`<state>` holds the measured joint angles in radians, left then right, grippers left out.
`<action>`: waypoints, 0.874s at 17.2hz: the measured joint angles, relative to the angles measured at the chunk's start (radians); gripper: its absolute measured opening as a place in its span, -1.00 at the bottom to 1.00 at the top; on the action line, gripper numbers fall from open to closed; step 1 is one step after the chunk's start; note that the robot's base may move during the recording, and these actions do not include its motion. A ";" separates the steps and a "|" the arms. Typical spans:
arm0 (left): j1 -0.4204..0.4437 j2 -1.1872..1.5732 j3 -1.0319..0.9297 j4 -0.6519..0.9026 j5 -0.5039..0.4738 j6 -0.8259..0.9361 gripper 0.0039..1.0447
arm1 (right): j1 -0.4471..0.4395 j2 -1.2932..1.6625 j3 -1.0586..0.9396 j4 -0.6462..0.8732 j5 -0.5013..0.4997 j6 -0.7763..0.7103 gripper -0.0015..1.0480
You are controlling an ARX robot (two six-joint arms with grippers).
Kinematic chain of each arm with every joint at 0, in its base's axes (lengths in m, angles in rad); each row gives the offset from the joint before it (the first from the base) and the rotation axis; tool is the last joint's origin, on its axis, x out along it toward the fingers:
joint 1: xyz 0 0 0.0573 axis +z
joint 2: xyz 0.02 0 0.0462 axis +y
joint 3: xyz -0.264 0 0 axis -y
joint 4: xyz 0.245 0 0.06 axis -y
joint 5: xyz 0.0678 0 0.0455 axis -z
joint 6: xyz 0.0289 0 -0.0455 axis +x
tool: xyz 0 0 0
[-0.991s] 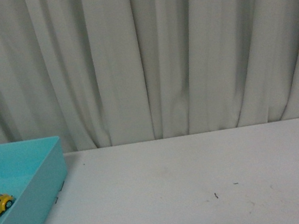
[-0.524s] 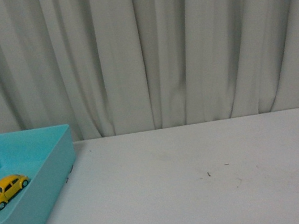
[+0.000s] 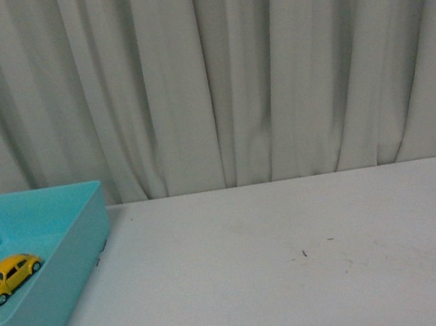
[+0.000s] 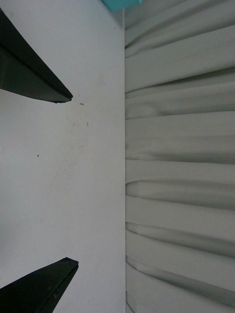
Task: Wind up and store yellow beetle toy
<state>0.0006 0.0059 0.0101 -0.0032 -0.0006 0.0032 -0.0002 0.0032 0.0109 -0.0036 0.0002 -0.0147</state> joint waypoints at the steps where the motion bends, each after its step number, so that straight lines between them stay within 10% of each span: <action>1: 0.000 0.000 0.000 0.000 0.000 0.000 0.88 | 0.000 0.000 0.000 0.000 0.000 0.000 0.87; 15: 0.000 0.000 0.000 0.002 0.000 0.000 0.88 | 0.000 0.000 0.000 0.003 0.000 0.000 0.87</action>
<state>0.0006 0.0059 0.0101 -0.0010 -0.0006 0.0032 -0.0002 0.0032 0.0109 -0.0010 0.0002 -0.0147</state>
